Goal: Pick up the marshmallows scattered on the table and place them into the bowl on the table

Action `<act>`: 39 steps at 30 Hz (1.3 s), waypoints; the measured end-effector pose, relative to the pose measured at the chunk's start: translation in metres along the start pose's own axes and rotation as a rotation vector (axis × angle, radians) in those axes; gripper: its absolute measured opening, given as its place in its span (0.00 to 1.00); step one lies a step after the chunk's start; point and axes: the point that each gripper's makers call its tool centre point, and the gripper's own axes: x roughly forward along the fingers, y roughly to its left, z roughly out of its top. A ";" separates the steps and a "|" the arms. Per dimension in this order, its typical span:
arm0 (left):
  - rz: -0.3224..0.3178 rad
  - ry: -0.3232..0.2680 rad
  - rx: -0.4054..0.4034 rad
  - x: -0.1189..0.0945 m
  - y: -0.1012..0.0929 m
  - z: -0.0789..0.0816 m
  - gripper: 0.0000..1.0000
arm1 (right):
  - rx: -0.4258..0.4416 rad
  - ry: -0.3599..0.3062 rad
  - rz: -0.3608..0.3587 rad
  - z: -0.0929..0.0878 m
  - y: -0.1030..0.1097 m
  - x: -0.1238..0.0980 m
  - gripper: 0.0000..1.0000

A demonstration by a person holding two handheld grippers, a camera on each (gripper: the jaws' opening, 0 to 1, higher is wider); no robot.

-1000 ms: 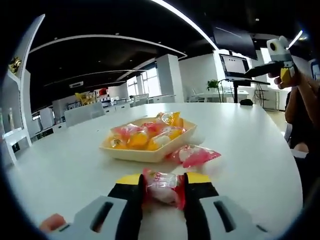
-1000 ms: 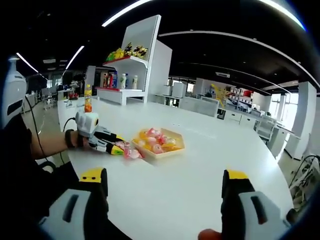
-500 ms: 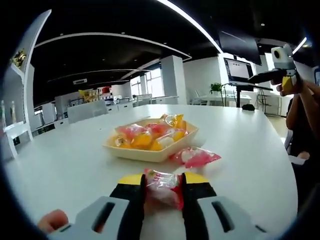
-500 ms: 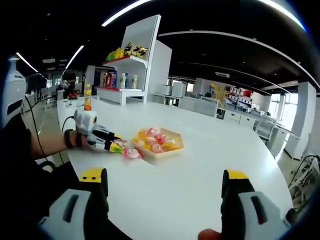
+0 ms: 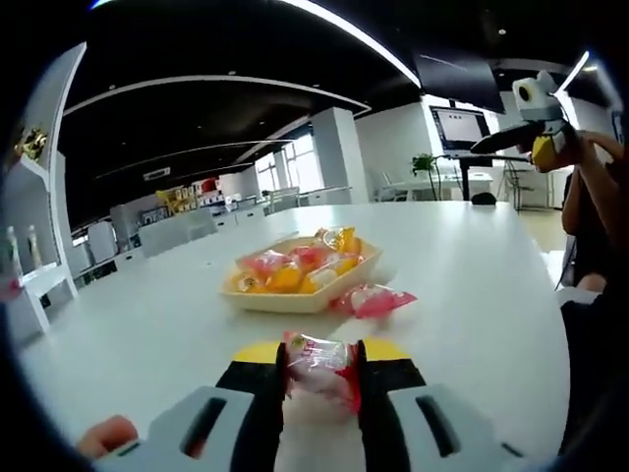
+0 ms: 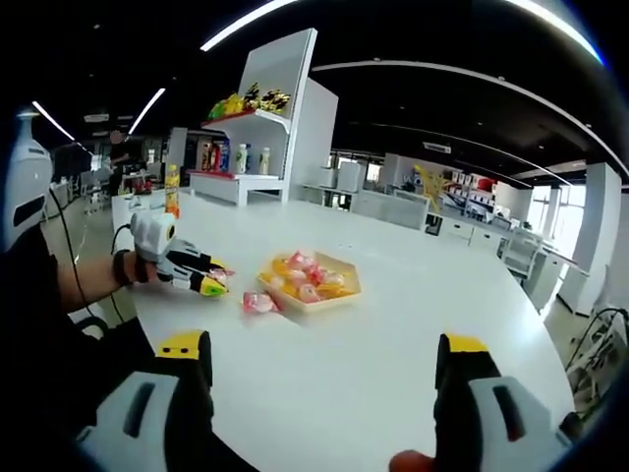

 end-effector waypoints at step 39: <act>-0.027 0.031 0.044 -0.042 -0.009 0.028 0.29 | -0.007 -0.003 -0.005 0.000 -0.001 -0.006 0.91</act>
